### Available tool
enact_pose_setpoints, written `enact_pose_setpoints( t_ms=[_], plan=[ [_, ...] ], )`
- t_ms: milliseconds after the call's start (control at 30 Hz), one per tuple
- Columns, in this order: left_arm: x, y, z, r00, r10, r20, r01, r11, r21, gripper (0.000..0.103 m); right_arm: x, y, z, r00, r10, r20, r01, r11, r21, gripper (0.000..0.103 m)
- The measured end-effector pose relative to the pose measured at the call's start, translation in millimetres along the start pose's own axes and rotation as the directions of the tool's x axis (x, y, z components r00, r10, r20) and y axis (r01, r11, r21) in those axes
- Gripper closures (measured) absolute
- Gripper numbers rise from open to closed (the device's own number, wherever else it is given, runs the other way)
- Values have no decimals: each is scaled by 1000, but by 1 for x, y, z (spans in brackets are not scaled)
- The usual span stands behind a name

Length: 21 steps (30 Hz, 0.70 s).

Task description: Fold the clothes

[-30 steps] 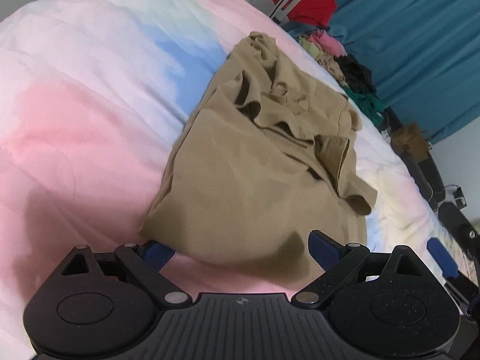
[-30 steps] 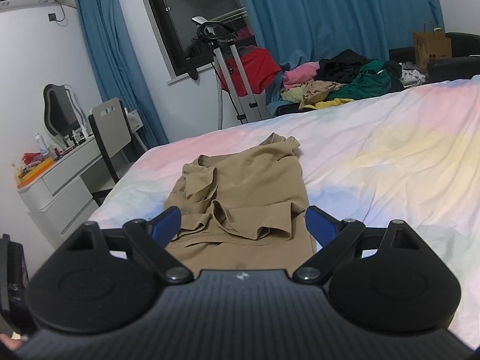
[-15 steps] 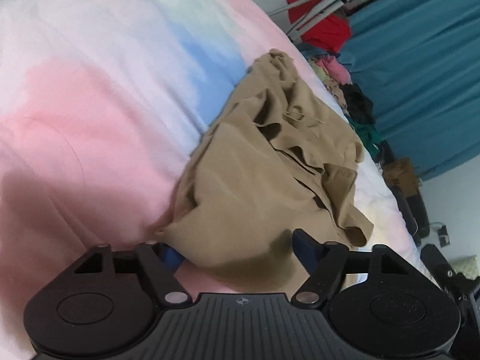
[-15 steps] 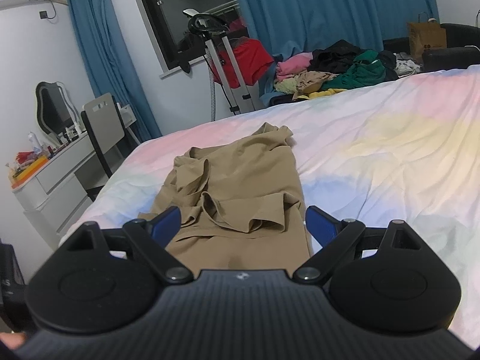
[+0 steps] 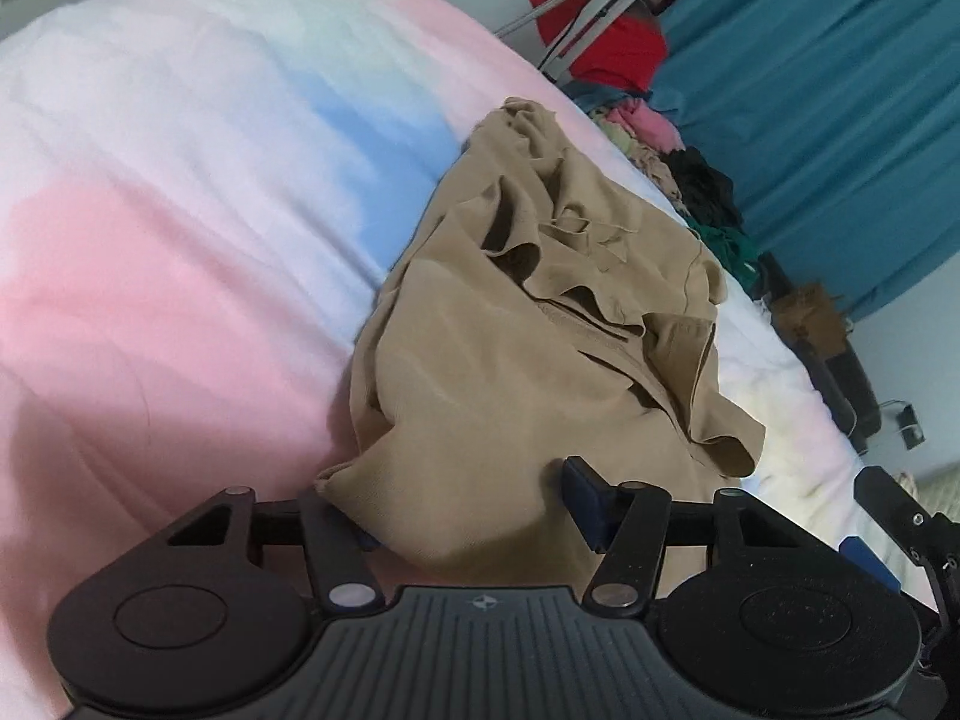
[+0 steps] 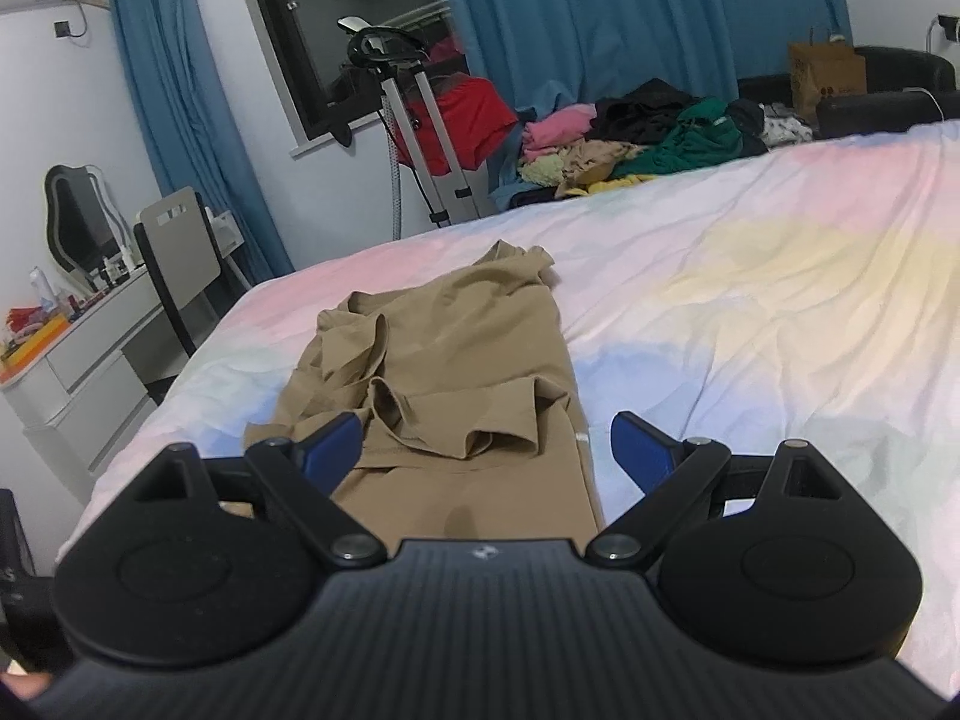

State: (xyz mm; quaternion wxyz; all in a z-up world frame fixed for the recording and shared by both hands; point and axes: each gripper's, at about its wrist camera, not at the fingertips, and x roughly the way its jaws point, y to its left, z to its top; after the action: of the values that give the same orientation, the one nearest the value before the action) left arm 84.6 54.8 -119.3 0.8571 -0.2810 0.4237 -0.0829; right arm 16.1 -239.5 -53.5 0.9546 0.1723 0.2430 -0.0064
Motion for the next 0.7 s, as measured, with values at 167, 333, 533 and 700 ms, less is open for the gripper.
enact_pose_setpoints(
  t_ms=[167, 333, 533, 700],
  plan=[
    [2, 2, 7, 999, 16, 28, -15, 1000, -24, 53, 1, 0, -4, 999, 16, -30, -16, 1000, 23, 12],
    [-2, 12, 10, 999, 9, 42, -6, 999, -54, 81, 3, 2, -7, 999, 21, -43, -20, 999, 26, 12],
    [-8, 12, 8, 999, 4, 47, -2, 999, -47, 83, 8, 3, -10, 998, 24, -65, -22, 999, 32, 12],
    [-6, 18, 12, 1000, 1, 19, 0, 995, -98, 81, 7, 3, -11, 998, 20, -66, -17, 999, 37, 12]
  ],
)
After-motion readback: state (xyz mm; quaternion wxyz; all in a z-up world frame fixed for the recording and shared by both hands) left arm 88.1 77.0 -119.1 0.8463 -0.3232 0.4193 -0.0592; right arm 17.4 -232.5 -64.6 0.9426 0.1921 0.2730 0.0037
